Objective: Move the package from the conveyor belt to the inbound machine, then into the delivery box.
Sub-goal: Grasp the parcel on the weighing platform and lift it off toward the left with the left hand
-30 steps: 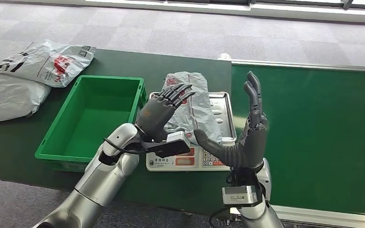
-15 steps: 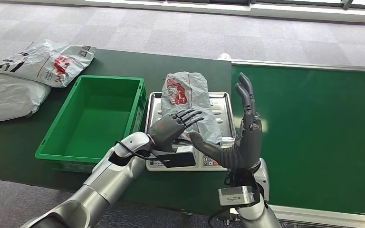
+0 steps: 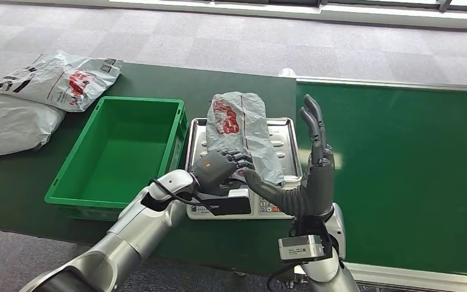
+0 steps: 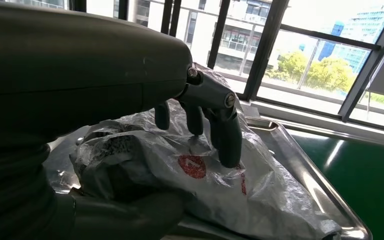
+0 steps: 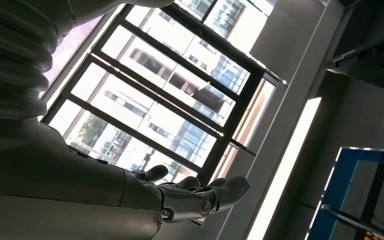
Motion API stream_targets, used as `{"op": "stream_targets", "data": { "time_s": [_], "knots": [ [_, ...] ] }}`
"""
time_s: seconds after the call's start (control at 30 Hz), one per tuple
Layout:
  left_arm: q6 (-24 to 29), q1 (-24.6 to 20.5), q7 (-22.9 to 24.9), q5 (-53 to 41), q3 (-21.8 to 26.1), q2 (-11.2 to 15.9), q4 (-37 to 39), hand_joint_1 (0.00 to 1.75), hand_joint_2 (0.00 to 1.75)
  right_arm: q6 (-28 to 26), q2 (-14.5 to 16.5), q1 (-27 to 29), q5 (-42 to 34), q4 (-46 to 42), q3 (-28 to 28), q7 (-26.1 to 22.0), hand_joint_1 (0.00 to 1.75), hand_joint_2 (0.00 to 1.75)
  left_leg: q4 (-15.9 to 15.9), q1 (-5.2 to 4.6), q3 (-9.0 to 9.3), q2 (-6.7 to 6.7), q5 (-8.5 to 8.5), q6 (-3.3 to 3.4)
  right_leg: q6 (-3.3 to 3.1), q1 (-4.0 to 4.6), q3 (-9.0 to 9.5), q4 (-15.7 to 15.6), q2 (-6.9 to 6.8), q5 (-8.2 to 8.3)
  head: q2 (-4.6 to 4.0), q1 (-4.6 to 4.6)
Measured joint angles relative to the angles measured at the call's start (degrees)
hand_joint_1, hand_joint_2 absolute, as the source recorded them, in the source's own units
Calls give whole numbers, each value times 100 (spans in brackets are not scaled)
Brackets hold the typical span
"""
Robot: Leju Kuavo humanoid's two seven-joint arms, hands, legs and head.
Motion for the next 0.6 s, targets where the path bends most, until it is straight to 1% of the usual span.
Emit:
{"op": "stream_targets", "data": {
  "time_s": [0.27, 0.6],
  "knots": [
    [149, -5, 46, 0, -1, 11, 97, 175, 175, 28, 12, 20, -4, 0, -19, -46, 0, 175, 0, 0, 0, 0, 0, 0, 0, 0, 1, 0, 0, 0, 0, 1],
    [342, -2, 157, -75, -1, 118, 95, 175, 175, 101, 14, 35, -16, -2, -19, -79, 0, 175, 0, 0, -1, -1, 0, 0, 0, 1, 1, 1, 0, 0, 0, 0]
  ]
}}
